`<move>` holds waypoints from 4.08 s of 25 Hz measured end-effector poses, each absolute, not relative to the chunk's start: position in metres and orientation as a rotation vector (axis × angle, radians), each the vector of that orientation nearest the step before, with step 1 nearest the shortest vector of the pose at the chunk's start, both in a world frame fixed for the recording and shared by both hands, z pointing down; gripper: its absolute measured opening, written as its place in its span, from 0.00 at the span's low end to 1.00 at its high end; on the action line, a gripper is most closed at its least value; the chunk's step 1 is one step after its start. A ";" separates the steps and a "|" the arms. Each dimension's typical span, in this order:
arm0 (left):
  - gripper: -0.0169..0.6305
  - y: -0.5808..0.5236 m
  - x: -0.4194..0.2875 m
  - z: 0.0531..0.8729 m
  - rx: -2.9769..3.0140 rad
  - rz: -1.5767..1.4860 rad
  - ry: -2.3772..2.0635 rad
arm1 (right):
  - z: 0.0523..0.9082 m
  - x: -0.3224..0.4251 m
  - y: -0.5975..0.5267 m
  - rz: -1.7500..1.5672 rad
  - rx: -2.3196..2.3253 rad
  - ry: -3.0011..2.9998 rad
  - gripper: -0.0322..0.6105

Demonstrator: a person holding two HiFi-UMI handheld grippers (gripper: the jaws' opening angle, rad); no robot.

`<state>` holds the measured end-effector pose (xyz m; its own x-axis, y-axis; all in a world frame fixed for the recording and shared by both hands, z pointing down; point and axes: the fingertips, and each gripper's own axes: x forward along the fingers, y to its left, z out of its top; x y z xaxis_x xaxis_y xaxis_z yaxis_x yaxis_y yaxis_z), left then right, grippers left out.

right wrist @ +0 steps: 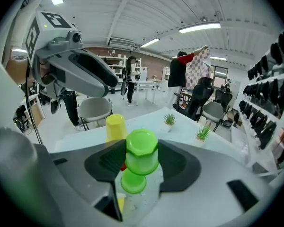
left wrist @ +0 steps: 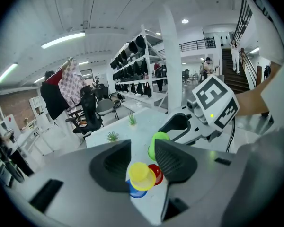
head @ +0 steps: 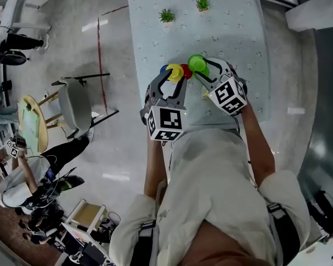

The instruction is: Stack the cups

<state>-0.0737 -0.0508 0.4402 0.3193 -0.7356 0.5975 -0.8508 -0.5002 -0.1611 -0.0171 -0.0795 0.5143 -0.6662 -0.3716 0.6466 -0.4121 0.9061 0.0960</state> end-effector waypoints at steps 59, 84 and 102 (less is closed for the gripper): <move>0.27 -0.017 -0.033 0.441 2.518 0.936 -1.297 | 0.523 0.032 -0.040 0.212 0.659 -2.323 0.45; 0.24 0.010 0.033 0.545 2.470 1.044 -0.996 | 0.604 0.094 0.021 0.367 0.643 -2.183 0.46; 0.24 0.009 0.037 0.589 2.385 1.111 -0.961 | 0.653 0.081 0.023 0.220 0.448 -2.161 0.47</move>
<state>0.0367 0.0091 0.5895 0.4657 -0.4349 0.7707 -0.7001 -0.7137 0.0203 0.0813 0.0232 0.6530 -0.5376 -0.2362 0.8094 -0.3943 0.9189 0.0063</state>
